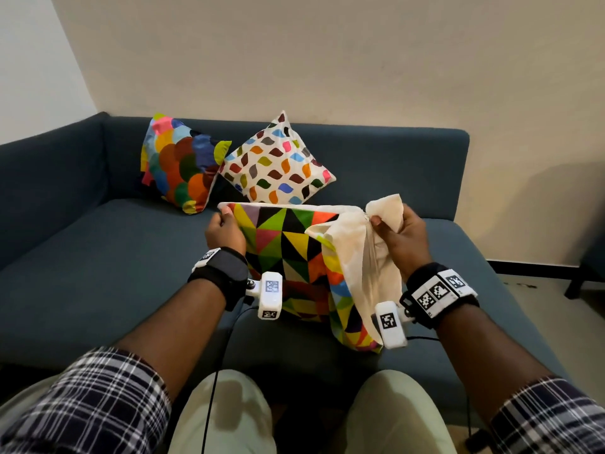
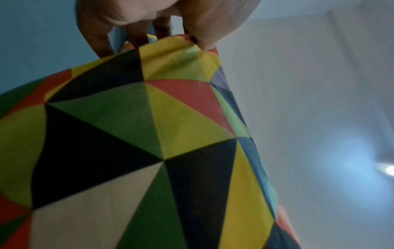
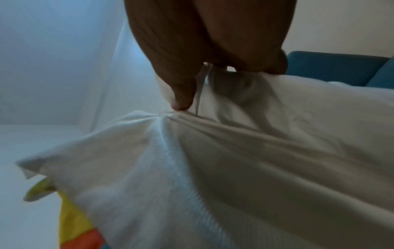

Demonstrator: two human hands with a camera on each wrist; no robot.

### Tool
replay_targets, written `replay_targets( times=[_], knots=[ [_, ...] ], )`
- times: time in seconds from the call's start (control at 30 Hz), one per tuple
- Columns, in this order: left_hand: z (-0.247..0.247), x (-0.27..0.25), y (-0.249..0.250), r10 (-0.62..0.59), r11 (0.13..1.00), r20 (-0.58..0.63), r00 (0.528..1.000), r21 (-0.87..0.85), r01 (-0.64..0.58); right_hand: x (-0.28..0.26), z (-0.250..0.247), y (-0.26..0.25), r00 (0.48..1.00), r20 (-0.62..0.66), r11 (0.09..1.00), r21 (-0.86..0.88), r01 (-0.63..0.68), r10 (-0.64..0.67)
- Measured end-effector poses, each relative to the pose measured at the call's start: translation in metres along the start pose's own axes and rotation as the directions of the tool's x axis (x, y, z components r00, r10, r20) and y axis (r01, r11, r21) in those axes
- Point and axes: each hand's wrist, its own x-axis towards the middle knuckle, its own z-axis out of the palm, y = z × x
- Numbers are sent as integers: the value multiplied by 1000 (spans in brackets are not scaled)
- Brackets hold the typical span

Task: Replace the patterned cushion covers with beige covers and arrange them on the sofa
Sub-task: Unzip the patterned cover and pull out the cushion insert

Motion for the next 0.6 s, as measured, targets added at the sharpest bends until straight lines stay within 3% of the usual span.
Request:
replay_targets(
  times=[0.27, 0.4, 0.53, 0.6],
  knots=[
    [-10, 20, 14, 40, 999, -139, 990, -2, -41, -1, -5, 8, 969, -242, 995, 65, 77, -59],
    [-27, 42, 12, -32, 999, -218, 976, 22, 37, 7, -14, 5, 920, -381, 990, 62, 125, -92],
    [-29, 46, 6, -97, 995, -231, 968, -7, 98, 5, -9, 6, 938, -336, 989, 88, 123, -87],
    [-25, 40, 2, -100, 995, -205, 974, 10, 104, 1, -9, 16, 970, -243, 991, 130, 27, 5]
  ],
)
